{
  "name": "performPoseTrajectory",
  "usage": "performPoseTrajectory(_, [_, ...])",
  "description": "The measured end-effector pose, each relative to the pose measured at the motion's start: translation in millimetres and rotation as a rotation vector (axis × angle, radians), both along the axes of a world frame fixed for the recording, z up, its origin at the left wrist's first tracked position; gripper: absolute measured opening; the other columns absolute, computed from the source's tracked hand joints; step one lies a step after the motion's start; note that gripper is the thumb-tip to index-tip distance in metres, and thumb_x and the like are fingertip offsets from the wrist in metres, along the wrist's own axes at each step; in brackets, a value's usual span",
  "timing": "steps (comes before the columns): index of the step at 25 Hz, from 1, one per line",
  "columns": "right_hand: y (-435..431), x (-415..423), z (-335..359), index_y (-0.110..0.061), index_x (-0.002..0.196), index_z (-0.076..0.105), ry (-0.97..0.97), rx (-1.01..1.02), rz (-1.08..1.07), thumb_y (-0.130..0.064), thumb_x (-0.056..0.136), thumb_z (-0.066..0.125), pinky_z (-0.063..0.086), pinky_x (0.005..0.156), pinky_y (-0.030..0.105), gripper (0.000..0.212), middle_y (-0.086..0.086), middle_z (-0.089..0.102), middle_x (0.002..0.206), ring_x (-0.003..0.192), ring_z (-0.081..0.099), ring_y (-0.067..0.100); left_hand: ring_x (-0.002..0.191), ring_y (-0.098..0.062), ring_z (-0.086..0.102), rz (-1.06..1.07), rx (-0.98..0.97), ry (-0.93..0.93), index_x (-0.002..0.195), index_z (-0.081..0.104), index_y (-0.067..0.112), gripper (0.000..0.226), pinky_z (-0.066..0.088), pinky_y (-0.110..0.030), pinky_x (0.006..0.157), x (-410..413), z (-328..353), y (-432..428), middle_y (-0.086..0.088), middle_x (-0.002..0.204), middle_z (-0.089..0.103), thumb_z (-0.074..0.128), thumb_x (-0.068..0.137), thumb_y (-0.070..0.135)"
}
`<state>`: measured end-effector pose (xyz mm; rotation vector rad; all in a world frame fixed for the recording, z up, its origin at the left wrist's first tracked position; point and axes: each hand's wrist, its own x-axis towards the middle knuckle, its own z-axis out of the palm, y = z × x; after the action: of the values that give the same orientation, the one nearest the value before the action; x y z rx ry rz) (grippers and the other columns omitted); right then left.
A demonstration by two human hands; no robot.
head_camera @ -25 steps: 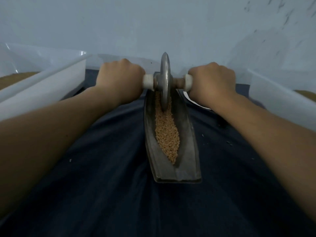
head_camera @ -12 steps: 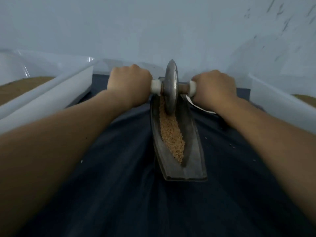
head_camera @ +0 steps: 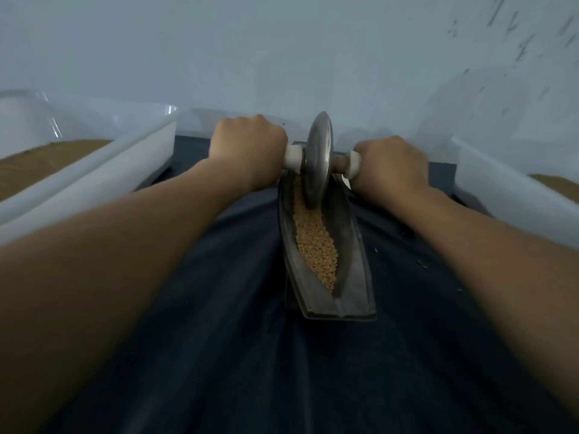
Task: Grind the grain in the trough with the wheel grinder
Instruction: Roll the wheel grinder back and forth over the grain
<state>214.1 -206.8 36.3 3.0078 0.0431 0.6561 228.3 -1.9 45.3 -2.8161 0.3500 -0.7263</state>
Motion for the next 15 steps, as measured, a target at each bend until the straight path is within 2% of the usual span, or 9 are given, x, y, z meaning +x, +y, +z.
performPoseTrajectory(2, [-1, -2, 0, -0.024, 0.084, 0.059, 0.016, -0.016, -0.002, -0.043, 0.089, 0.062, 0.041, 0.060, 0.030, 0.020, 0.003, 0.064, 0.085, 0.073, 0.055, 0.026, 0.076, -0.029, 0.057, 0.002, 0.025, 0.011, 0.100, 0.067, 0.020, 0.015, 0.039, -0.036, 0.063, -3, 4, 0, -0.006, 0.086, 0.056, 0.056, 0.089, 0.022])
performPoseTrajectory(4, [-16, -25, -14, -0.030, 0.075, 0.050, -0.169, -0.105, 0.104, -0.043, 0.086, 0.060, 0.037, 0.051, 0.028, 0.020, -0.004, 0.053, 0.065, 0.057, 0.047, 0.023, 0.059, -0.024, 0.045, -0.074, 0.038, -0.095, 0.088, 0.065, 0.023, 0.007, 0.032, -0.032, 0.053, -27, -11, 16, 0.000, 0.069, 0.043, 0.063, 0.083, 0.026])
performPoseTrajectory(5, [-25, -39, -23, -0.033, 0.073, 0.042, -0.260, -0.138, 0.191, -0.041, 0.084, 0.056, 0.038, 0.049, 0.029, 0.019, -0.007, 0.045, 0.058, 0.051, 0.044, 0.024, 0.051, -0.021, 0.034, -0.119, 0.041, -0.159, 0.078, 0.061, 0.023, 0.009, 0.024, -0.027, 0.048, -43, -24, 24, 0.003, 0.061, 0.034, 0.068, 0.075, 0.027])
performPoseTrajectory(7, [-39, -51, -34, -0.035, 0.075, 0.033, -0.348, -0.162, 0.359, -0.038, 0.081, 0.045, 0.042, 0.046, 0.034, 0.014, -0.010, 0.035, 0.054, 0.046, 0.039, 0.026, 0.044, -0.018, 0.021, -0.146, -0.007, -0.207, 0.064, 0.044, 0.024, 0.032, 0.009, -0.019, 0.049, -63, -33, 36, 0.006, 0.053, 0.024, 0.075, 0.063, 0.027])
performPoseTrajectory(9, [-34, -36, -22, -0.031, 0.071, 0.037, -0.335, -0.191, 0.335, -0.038, 0.079, 0.050, 0.038, 0.044, 0.028, 0.017, -0.009, 0.034, 0.053, 0.043, 0.033, 0.021, 0.043, -0.016, 0.019, -0.108, -0.015, -0.146, 0.064, 0.042, 0.025, 0.032, 0.009, -0.019, 0.048, -51, -30, 33, 0.006, 0.054, 0.023, 0.074, 0.067, 0.025])
performPoseTrajectory(10, [-25, -26, -16, -0.029, 0.068, 0.041, -0.303, -0.202, 0.230, -0.038, 0.080, 0.057, 0.032, 0.045, 0.023, 0.022, -0.008, 0.037, 0.054, 0.044, 0.032, 0.018, 0.044, -0.017, 0.023, -0.072, 0.006, -0.122, 0.068, 0.050, 0.023, 0.022, 0.013, -0.022, 0.046, -42, -30, 27, 0.005, 0.056, 0.026, 0.070, 0.074, 0.025])
performPoseTrajectory(12, [-7, -6, -7, -0.025, 0.071, 0.049, -0.146, -0.100, 0.065, -0.039, 0.086, 0.065, 0.027, 0.050, 0.024, 0.025, -0.004, 0.046, 0.064, 0.056, 0.042, 0.020, 0.056, -0.022, 0.042, -0.014, -0.012, -0.080, 0.087, 0.063, 0.021, 0.004, 0.031, -0.030, 0.051, -15, -14, 11, 0.000, 0.067, 0.040, 0.060, 0.087, 0.024])
performPoseTrajectory(14, [0, 0, -4, -0.025, 0.079, 0.056, -0.053, -0.020, 0.022, -0.043, 0.090, 0.063, 0.030, 0.055, 0.028, 0.022, -0.002, 0.051, 0.073, 0.068, 0.047, 0.024, 0.072, -0.029, 0.058, 0.012, 0.014, -0.045, 0.096, 0.065, 0.020, 0.011, 0.038, -0.034, 0.060, -3, -4, 0, -0.004, 0.078, 0.049, 0.056, 0.090, 0.022])
performPoseTrajectory(15, [-4, -7, -6, -0.024, 0.079, 0.057, -0.049, -0.010, 0.043, -0.042, 0.090, 0.063, 0.032, 0.055, 0.029, 0.021, -0.003, 0.052, 0.071, 0.067, 0.048, 0.024, 0.075, -0.031, 0.061, -0.012, 0.038, -0.061, 0.094, 0.065, 0.020, 0.010, 0.037, -0.034, 0.060, -6, -4, 1, -0.005, 0.077, 0.050, 0.056, 0.089, 0.021])
